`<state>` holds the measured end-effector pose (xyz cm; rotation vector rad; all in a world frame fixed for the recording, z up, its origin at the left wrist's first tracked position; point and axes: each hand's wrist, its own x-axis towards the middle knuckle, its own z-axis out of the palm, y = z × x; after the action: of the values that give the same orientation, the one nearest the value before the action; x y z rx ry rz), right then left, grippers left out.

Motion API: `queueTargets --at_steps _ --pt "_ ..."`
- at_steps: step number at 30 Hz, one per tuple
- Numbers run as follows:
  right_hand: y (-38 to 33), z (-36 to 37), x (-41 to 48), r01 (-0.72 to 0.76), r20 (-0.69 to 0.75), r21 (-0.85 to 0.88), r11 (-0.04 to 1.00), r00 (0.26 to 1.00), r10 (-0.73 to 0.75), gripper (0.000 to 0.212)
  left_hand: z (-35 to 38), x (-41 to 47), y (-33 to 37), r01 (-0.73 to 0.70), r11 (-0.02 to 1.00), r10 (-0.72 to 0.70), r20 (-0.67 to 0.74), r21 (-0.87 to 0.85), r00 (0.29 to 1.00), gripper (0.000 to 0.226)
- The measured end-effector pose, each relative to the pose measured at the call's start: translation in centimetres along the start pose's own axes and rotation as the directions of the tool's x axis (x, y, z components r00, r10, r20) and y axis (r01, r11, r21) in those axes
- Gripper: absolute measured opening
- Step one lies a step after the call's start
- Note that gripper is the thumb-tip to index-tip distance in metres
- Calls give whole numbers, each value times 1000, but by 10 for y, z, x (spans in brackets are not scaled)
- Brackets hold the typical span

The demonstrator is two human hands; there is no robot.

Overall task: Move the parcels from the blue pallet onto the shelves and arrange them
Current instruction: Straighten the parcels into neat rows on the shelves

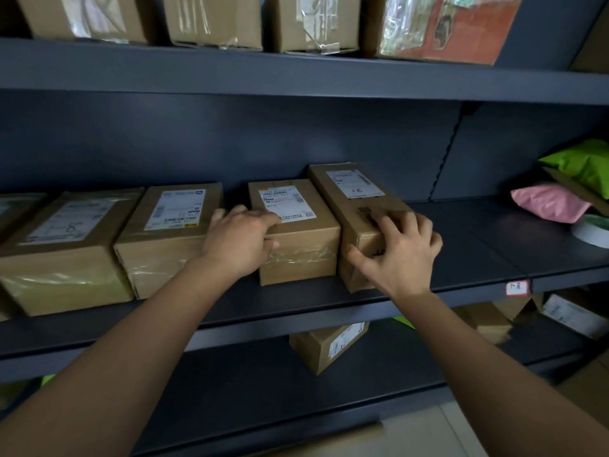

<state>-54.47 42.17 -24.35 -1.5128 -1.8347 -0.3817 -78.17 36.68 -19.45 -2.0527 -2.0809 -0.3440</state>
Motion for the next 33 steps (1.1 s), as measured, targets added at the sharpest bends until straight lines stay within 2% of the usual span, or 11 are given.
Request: queueTargets --at_steps 9,16,21,25,28,33 --pt "-3 0 -7 35 -29 -10 999 999 -36 74 -2 -13 -10 21 1000 -21 0 -13 1000 43" --pt "-8 -1 -7 74 -25 -62 995 997 -76 78 -8 -22 -16 24 1000 -24 29 -6 999 65" --pt "-23 -1 -4 125 -12 -56 991 992 -125 71 -18 -32 -42 138 984 -139 2 112 990 67" --pt "-33 2 -3 123 -13 -35 992 992 -123 56 -23 -42 -60 245 957 -258 74 154 963 54" --pt "-32 4 -2 136 -15 -13 991 991 -136 52 -20 -47 -64 222 963 -232 51 152 971 40" --pt "-34 3 -2 152 3 49 987 988 -153 53 -18 -47 -60 203 968 -207 14 151 978 38"
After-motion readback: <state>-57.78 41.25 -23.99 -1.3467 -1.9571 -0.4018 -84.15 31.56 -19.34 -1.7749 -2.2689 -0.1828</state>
